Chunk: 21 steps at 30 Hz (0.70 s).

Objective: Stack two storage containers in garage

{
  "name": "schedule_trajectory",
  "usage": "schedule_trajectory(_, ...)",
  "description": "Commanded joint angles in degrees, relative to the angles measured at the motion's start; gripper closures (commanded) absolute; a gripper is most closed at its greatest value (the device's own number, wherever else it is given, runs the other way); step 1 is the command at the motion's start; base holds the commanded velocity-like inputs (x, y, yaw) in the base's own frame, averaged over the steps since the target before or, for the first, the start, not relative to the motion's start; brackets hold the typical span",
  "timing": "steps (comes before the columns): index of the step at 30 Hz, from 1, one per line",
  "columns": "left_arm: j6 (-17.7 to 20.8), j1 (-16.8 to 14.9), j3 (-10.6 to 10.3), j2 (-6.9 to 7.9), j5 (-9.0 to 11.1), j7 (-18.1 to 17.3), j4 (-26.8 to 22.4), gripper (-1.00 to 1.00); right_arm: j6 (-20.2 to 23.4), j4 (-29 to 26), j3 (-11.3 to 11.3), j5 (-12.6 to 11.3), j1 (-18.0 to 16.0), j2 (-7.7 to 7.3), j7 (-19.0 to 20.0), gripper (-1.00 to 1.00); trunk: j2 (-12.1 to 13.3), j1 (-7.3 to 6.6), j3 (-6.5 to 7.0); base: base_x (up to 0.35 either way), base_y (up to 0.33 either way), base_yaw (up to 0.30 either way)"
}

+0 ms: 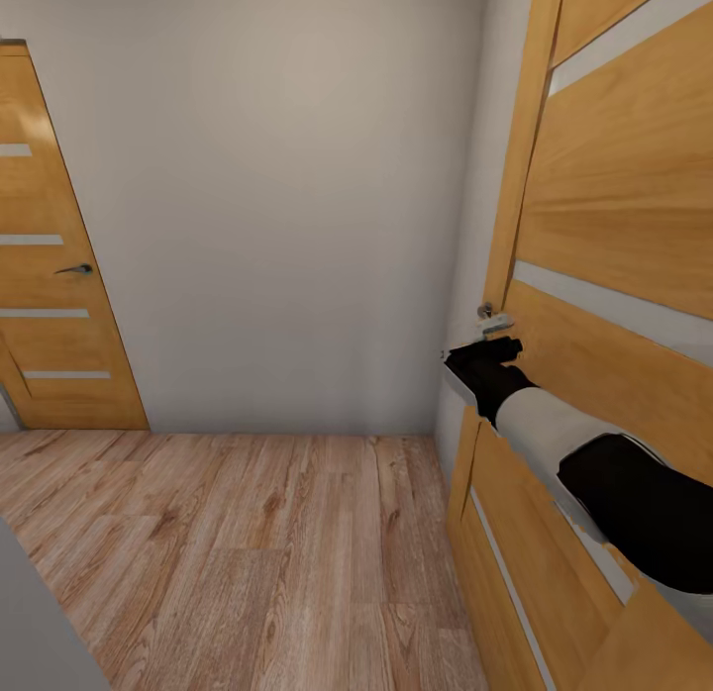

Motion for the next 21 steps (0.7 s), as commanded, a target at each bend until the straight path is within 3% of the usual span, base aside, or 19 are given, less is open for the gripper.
schedule_trajectory(1, -0.18, -0.01, -0.02, -0.02, 0.14, 0.05, -0.01, -1.0, 0.52, -0.07, 0.46, -0.35, -0.05, 1.48, -0.9, -1.0, -0.03, 0.0, -0.06, 0.0, 0.0, 0.0)
schedule_trajectory(6, -0.23, 0.02, 0.01, 0.0, 0.13, 0.05, -0.01, -1.0, 0.56, -0.07, 0.43, -0.47, -0.05, 7.35, -3.2, -1.0, -0.03, 0.0, -0.06, 0.0, 0.0, 0.0)
schedule_trajectory(7, -0.23, 0.01, 0.01, 0.0, 0.13, 0.05, -0.01, -1.0, 0.57, -0.07, 0.41, -0.49, -0.05, 7.86, -3.38, -1.0, -0.03, 0.0, -0.06, 0.0, 0.0, 0.0)
schedule_trajectory(17, -0.24, -0.01, 0.02, -0.05, 0.04, 0.05, -0.01, -1.0, 0.19, -0.25, 0.06, -1.59, 0.31, 7.96, -3.29, -1.0, -0.03, 0.0, -0.06, 0.0, 0.0, 0.0)
schedule_trajectory(18, -0.24, -0.02, 0.02, -0.03, 0.04, 0.05, -0.01, -1.0, -0.01, -0.45, 0.01, -2.22, 0.37, 7.96, -2.52, -1.0, -0.03, 0.0, -0.06, 0.0, 0.0, 0.0)
schedule_trajectory(19, -0.24, -0.01, 0.02, -0.04, 0.04, 0.05, -0.01, -1.0, -0.54, -0.9, -0.05, -3.56, 1.36, 7.96, 0.8, -1.0, -0.03, 0.0, -0.06, 0.0, 0.0, 0.0)
schedule_trajectory(21, -0.24, 0.0, 0.02, -0.02, 0.04, 0.05, -0.01, -1.0, -1.49, -1.05, -0.09, -4.09, 3.73, 7.96, 4.64, -1.0, -0.03, 0.0, -0.06, 0.0, 0.0, 0.0)
